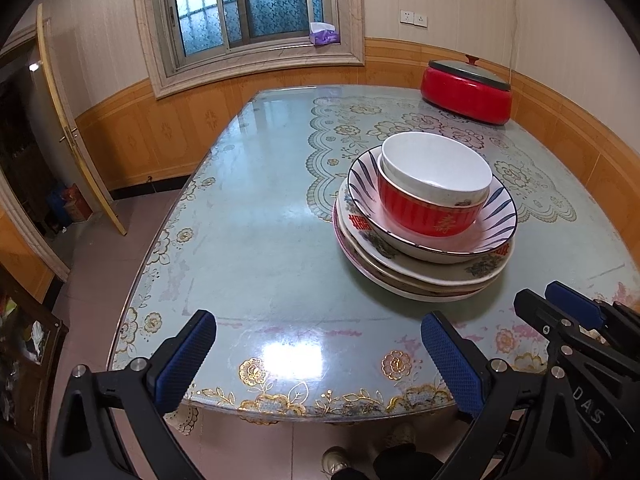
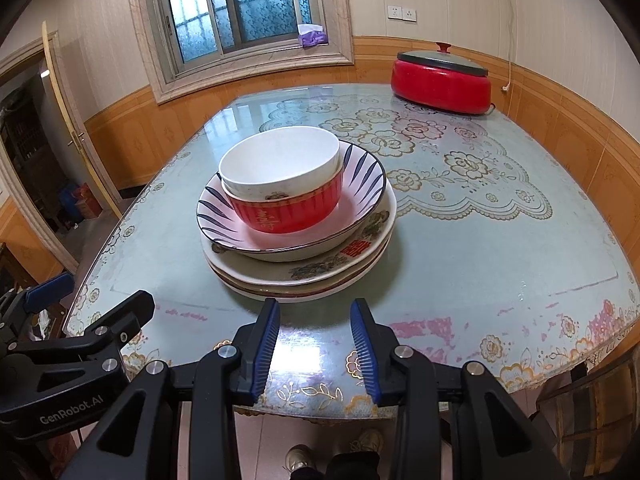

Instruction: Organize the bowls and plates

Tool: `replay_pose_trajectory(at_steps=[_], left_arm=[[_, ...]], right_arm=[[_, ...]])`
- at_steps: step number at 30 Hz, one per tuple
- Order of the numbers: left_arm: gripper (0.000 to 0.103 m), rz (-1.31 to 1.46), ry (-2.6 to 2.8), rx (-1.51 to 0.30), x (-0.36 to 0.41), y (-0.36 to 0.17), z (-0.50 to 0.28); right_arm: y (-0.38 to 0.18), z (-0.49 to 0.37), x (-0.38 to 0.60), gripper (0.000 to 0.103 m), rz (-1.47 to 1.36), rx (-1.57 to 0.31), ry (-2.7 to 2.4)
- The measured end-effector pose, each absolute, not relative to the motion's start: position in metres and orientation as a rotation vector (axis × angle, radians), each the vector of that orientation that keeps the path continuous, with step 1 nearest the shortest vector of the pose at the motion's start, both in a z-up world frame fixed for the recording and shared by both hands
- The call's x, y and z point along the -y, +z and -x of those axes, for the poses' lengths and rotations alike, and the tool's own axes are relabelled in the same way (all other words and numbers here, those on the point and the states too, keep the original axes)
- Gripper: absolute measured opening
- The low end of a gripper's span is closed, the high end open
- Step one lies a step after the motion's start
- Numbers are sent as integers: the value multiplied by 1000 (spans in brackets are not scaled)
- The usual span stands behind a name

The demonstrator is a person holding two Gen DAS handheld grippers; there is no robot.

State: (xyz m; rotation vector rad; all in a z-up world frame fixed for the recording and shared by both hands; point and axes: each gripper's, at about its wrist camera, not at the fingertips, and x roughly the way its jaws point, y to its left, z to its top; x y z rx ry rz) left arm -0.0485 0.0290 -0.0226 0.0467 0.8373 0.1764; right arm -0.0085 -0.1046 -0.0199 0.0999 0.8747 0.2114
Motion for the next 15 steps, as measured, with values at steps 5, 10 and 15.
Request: replay_pose_trajectory(at_steps=[5, 10, 15], left_arm=[[103, -47, 174, -841, -30, -23, 45], [103, -56, 177, -838, -29, -24, 44], [103, -61, 169, -838, -30, -24, 39]], right_arm=[[-21, 6, 104, 37, -103, -881, 206], [-22, 4, 103, 37, -107, -883, 203], [-23, 1, 103, 37, -110, -887, 197]])
